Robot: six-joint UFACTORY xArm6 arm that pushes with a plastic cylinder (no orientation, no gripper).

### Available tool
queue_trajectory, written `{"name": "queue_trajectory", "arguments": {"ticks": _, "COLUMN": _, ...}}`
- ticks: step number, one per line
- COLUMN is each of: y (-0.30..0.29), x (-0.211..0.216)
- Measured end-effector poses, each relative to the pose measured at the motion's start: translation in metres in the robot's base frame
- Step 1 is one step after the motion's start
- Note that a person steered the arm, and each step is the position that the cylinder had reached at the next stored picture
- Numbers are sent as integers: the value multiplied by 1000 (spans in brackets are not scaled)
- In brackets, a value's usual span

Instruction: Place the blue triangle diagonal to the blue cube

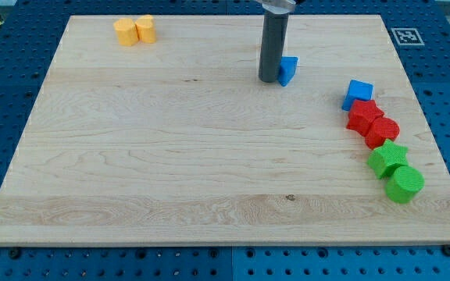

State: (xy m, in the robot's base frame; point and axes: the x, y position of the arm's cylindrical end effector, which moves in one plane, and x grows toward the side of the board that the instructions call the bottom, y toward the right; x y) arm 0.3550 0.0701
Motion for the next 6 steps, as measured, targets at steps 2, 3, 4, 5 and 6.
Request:
{"name": "queue_trajectory", "arguments": {"ticks": 2, "y": 21, "x": -8}}
{"name": "queue_trajectory", "arguments": {"ticks": 3, "y": 12, "x": -10}}
{"name": "queue_trajectory", "arguments": {"ticks": 4, "y": -1, "x": -17}}
{"name": "queue_trajectory", "arguments": {"ticks": 5, "y": 3, "x": -30}}
{"name": "queue_trajectory", "arguments": {"ticks": 6, "y": 24, "x": -41}}
